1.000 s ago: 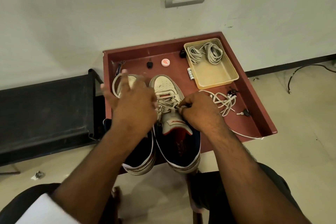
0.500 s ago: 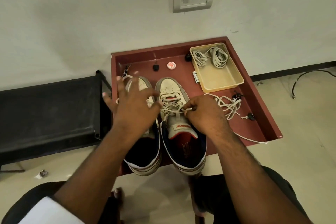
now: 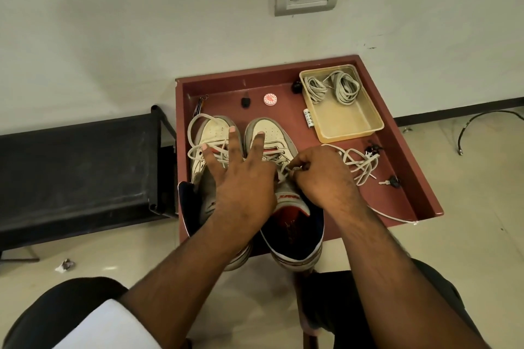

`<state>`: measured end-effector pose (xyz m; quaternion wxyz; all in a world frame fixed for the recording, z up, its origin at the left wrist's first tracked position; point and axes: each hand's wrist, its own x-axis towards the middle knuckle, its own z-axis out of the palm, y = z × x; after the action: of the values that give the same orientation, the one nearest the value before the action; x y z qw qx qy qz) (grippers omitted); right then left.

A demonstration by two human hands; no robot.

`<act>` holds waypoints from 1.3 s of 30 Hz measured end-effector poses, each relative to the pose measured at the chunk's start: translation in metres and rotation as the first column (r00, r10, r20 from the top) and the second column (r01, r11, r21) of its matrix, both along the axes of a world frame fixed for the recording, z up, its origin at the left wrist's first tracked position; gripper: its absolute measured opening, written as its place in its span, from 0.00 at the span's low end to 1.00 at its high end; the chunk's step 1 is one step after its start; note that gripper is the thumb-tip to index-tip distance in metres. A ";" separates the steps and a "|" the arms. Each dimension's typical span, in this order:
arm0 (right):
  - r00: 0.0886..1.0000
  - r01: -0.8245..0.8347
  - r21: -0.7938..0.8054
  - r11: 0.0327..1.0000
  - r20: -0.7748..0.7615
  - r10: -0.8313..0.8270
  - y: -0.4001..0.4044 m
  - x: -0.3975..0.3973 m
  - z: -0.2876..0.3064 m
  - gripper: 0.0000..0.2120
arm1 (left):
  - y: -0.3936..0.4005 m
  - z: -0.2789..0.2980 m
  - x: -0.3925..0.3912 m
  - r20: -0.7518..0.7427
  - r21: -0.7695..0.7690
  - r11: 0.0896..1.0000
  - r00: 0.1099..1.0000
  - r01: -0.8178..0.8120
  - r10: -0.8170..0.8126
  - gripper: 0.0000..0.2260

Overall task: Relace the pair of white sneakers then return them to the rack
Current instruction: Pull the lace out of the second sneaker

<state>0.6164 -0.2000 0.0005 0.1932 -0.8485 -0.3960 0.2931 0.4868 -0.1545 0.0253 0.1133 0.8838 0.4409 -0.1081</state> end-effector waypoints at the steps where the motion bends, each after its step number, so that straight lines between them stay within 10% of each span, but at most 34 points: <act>1: 1.000 0.004 0.002 1.000 -0.008 -0.004 0.000 0.001 0.001 0.07 | 0.003 0.000 -0.002 0.057 -0.042 0.998 0.998 -0.038 0.041 0.09; 6: 1.000 -0.004 0.020 1.000 0.004 0.004 -0.002 0.003 0.004 0.05 | 0.042 0.015 -0.035 0.406 -0.180 0.903 0.807 -0.390 0.430 0.05; 11: 1.000 0.009 0.000 1.000 -0.023 -0.009 -0.001 0.001 0.003 0.11 | 0.097 0.027 -0.085 0.789 -0.390 0.615 0.095 -0.686 0.606 0.11; 13: 0.999 0.018 -0.003 1.000 -0.031 -0.019 -0.001 -0.001 0.003 0.11 | 0.107 0.024 -0.102 0.769 -0.424 0.532 0.019 -0.732 0.639 0.28; 15: 1.000 0.001 0.019 1.000 -0.001 0.000 0.000 -0.004 0.005 0.11 | 0.100 0.022 -0.099 0.708 -0.348 0.551 0.172 -0.758 0.684 0.38; 19: 0.990 -0.111 0.102 0.989 0.102 0.100 0.003 -0.011 0.013 0.10 | 0.053 0.022 -0.051 0.513 -0.028 0.912 0.777 -0.410 0.365 0.13; 22: 0.966 -0.203 0.046 0.978 0.172 0.192 0.004 -0.015 0.017 0.16 | 0.020 0.008 -0.018 0.240 -0.028 0.991 0.962 -0.130 0.133 0.12; 39: 0.884 -0.312 -0.181 0.933 0.306 0.355 0.013 -0.031 0.000 0.12 | 0.012 0.002 -0.015 0.017 -0.015 0.994 0.994 -0.110 0.110 0.11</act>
<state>0.5852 -0.1873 0.0003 0.0160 -0.8153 -0.5436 0.1986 0.4722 -0.1427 0.0273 0.1292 0.8584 0.4869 -0.0968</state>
